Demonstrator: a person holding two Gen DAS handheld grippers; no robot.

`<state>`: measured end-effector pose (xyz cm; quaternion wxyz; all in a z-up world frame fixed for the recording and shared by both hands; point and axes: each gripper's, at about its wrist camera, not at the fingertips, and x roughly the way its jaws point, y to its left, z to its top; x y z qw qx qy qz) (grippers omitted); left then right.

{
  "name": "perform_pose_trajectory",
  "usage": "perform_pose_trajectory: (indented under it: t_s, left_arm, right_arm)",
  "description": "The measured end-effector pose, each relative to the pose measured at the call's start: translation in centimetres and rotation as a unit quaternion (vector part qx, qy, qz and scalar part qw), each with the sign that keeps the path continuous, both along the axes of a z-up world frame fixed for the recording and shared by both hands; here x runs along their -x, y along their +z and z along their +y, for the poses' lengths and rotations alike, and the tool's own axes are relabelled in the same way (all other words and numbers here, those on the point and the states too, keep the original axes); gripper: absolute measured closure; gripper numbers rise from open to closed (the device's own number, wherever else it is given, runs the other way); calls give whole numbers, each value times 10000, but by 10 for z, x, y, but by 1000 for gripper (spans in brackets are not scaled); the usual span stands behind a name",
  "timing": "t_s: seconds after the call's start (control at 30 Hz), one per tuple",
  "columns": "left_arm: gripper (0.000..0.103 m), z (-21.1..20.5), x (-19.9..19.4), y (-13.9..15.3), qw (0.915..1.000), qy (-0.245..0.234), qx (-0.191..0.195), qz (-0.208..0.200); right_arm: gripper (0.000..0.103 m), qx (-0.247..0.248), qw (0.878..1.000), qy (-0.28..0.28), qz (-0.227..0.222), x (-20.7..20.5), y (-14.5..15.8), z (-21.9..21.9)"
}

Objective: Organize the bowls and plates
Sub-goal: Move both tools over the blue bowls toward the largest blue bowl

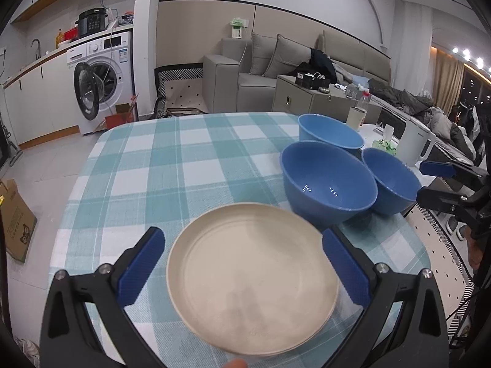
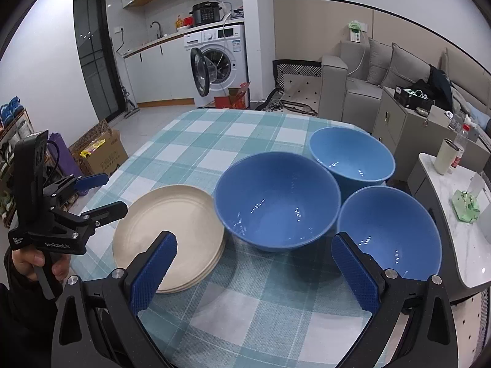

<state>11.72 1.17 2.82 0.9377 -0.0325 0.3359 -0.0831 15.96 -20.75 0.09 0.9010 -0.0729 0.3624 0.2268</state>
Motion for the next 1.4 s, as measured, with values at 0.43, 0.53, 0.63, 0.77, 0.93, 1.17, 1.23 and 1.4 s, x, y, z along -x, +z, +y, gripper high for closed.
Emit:
perform_pose_trajectory:
  t_s: [0.43,0.53,0.63,0.77,0.93,1.17,1.23,1.4]
  left_arm:
    - [0,-30,-22,42,9991,-79,-193,-359]
    - [0,-36,-27,50,9989,-50,-245,-401]
    - [0,-43,-33,58,9987,-44,-259,-437]
    - [0,-56,-43,69,9979,-59,-342,-539]
    - [0,-74,-55,79,9969,-178,-478,-592]
    - [0,-89,-74,86,9965,-198,-592,-563]
    - [0,-93,-79,88,9962,-236,-601,-589]
    - [0,-105,-96,91,9954,-273,-697,-599]
  right_arm:
    - [1,-249,9986,-379,-279,-10,39,-55]
    - [1,-308,9979,-467,-337,-12,47,-67]
    - [1,-351,9972,-559,-361,-16,53,-79]
    - [1,-422,9961,-640,-429,-21,62,-92]
    - [1,-454,9952,-719,-489,-31,71,-104]
    - [1,-543,9934,-900,-452,-44,74,-126]
    - [1,-549,9927,-975,-443,-50,74,-132]
    - [1,-548,9915,-1100,-423,-65,73,-147]
